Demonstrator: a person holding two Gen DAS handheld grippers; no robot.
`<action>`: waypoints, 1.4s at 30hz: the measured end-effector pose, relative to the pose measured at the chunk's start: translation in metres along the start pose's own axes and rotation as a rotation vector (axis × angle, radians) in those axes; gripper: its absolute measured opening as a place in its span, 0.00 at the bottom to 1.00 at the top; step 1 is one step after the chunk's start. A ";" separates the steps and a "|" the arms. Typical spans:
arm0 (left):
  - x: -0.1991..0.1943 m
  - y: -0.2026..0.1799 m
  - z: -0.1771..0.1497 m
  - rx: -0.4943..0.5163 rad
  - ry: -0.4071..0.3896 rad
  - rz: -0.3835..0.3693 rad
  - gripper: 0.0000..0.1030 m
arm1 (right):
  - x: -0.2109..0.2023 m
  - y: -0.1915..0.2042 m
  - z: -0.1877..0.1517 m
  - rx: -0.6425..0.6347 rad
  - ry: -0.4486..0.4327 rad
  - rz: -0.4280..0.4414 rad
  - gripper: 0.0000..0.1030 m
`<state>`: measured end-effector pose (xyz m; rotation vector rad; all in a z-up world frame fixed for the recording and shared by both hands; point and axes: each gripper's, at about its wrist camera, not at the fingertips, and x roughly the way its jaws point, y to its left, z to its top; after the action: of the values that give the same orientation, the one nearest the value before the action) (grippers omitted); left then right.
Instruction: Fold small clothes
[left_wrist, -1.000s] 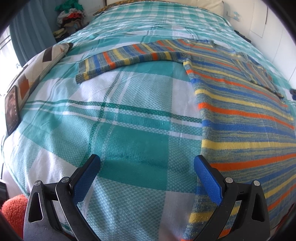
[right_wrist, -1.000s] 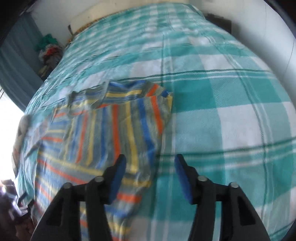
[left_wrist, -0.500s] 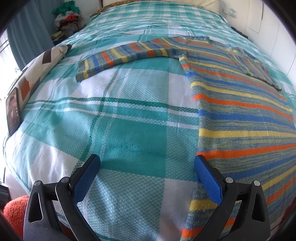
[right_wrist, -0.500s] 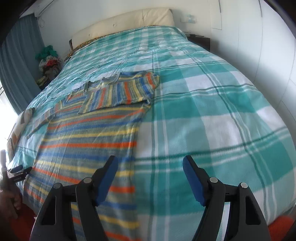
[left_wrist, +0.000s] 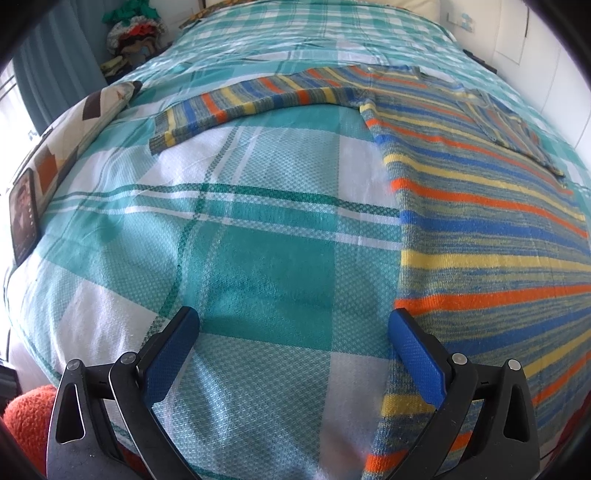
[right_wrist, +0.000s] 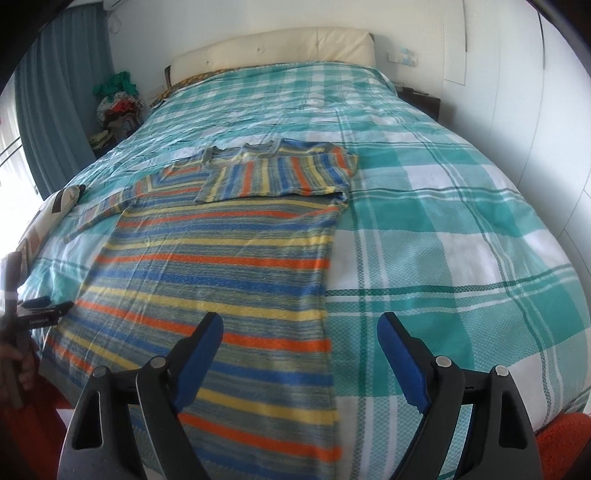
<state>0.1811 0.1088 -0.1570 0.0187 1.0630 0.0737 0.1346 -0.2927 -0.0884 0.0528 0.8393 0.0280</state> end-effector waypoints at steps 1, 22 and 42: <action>-0.002 0.002 0.002 -0.010 0.012 -0.015 0.99 | -0.001 0.002 -0.001 -0.006 -0.005 0.007 0.82; 0.111 0.176 0.171 -0.481 0.158 -0.100 0.44 | 0.007 0.005 -0.007 -0.043 0.020 0.026 0.82; -0.014 -0.152 0.271 0.250 -0.072 -0.408 0.73 | 0.010 0.001 -0.014 0.009 0.042 0.101 0.82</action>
<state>0.4184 -0.0384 -0.0209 0.0299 0.9811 -0.4261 0.1307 -0.2912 -0.1047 0.1029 0.8778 0.1207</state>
